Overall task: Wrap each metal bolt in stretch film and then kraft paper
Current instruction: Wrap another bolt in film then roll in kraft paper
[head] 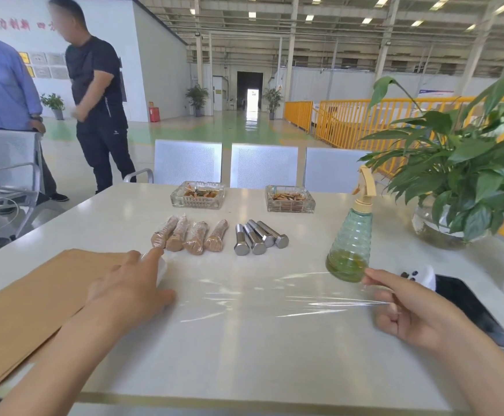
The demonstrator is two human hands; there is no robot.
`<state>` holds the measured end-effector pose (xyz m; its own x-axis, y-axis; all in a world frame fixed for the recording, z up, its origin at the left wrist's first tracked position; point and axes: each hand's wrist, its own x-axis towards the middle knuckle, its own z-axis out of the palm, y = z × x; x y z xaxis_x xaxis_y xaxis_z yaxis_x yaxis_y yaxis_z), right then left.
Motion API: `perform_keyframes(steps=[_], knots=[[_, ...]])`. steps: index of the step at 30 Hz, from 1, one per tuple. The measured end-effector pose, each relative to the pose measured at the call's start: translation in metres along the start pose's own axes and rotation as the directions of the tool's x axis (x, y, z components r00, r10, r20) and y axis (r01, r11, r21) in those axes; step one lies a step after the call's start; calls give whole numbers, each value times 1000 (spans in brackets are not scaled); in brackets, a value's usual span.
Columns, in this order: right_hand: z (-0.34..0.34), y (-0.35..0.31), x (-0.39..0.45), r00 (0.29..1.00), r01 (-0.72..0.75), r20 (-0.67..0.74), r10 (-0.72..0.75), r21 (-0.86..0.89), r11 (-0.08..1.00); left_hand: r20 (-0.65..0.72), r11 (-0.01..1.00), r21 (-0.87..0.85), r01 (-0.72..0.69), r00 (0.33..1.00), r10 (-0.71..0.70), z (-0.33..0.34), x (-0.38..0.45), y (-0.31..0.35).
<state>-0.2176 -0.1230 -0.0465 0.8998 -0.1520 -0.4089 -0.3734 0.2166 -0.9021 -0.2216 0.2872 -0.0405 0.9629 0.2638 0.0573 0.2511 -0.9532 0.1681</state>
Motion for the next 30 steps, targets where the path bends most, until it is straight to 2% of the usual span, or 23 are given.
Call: perform_keyframes(steps=[2, 3, 5, 8, 10, 11, 15, 18, 22, 26, 30], knots=[[2, 5, 2, 975, 131, -145, -168, -233, 964, -7, 1000, -1, 0, 1000, 0, 0, -1, 1], [4, 9, 2, 935, 198, -203, -292, -384, 902, -13, 1000, 4, -3, 1000, 3, 0, -2, 2], [9, 16, 3, 833, 261, -232, -503, -638, 725, -27, 1000, 8, -9, 1000, 9, 1, -2, 2], [15, 26, 4, 719, 171, -165, -675, -900, 401, -38, 1000, 12, -7, 999, 8, 2, -3, 4], [19, 31, 7, 638, 96, -103, -763, -972, 212, -39, 1000, 13, -5, 999, 5, 1, -2, 4], [20, 32, 7, 626, 61, -76, -776, -987, 146, -40, 1000, 12, -5, 999, 5, 1, -2, 4], [23, 37, 7, 648, -37, -1, -761, -999, -30, -46, 1000, 14, 1, 999, 0, 2, 0, 0], [23, 38, 3, 635, -64, 34, -772, -993, -96, -44, 1000, 16, 5, 999, -5, 4, 2, -1], [20, 34, 2, 606, 108, 181, -775, -984, -145, -21, 1000, 19, 9, 1000, -8, 4, 4, -3], [11, 33, 5, 654, 210, 194, -732, -975, -70, 1, 999, 33, 7, 1000, -7, 3, 5, -4], [2, 33, 8, 674, 284, 123, -728, -953, 103, -1, 1000, 24, -6, 1000, 6, 3, 4, -2]])
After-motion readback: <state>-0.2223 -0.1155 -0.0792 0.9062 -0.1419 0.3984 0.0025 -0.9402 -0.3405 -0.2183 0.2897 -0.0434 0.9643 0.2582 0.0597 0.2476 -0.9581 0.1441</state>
